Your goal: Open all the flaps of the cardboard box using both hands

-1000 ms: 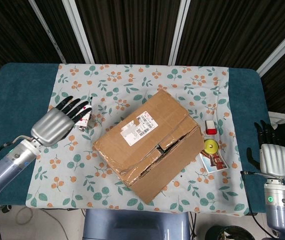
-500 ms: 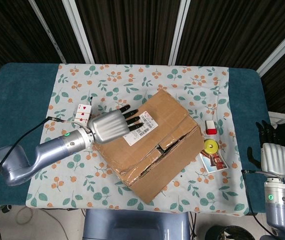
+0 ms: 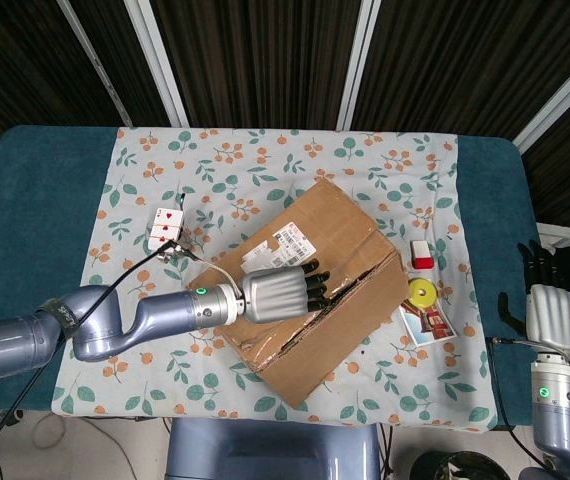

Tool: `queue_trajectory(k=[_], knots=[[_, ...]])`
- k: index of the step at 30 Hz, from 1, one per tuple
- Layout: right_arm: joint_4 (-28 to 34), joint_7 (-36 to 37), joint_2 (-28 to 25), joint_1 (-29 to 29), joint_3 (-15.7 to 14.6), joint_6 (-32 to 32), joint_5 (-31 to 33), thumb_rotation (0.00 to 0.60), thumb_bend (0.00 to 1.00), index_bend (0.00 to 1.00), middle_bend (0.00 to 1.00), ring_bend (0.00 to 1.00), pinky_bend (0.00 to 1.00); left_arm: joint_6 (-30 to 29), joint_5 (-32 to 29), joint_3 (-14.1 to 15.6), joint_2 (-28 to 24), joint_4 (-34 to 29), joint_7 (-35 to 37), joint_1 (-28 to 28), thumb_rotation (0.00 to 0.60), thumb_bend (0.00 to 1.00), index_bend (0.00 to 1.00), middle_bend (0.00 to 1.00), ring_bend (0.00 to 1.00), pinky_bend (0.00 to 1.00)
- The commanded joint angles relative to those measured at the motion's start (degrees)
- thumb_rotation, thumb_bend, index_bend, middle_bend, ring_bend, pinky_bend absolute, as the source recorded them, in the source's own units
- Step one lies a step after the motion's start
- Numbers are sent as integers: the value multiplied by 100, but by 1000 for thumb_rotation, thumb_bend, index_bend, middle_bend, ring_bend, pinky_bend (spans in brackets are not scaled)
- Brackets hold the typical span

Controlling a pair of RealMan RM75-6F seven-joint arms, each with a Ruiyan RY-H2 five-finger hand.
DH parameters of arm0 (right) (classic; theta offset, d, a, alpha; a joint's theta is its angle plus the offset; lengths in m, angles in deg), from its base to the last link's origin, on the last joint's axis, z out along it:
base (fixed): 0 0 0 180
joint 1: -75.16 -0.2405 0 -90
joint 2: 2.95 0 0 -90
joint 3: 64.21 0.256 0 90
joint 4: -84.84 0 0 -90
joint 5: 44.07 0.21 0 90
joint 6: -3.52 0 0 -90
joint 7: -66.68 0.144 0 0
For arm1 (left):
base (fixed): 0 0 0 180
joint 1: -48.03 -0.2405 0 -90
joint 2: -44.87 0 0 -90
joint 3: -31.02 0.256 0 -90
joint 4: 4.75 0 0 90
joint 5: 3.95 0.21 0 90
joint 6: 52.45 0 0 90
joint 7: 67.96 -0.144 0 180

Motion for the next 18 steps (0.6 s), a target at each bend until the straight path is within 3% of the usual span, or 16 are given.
queue_trajectory(k=[1, 13, 18], knots=[[5, 22, -1, 11, 27, 19, 17, 600, 530, 46, 18, 14, 228, -51, 100, 106, 91, 91, 111, 135, 600, 791, 134, 199, 78, 189], [43, 56, -4, 51, 95, 74, 7, 600, 530, 46, 18, 14, 228, -354, 209, 385, 211, 260, 349, 301, 600, 791, 135, 208, 78, 189], [52, 65, -3, 70, 134, 72, 15, 600, 531, 46, 18, 14, 228, -406, 239, 507, 216, 287, 350, 332, 600, 791, 151, 284, 97, 204]])
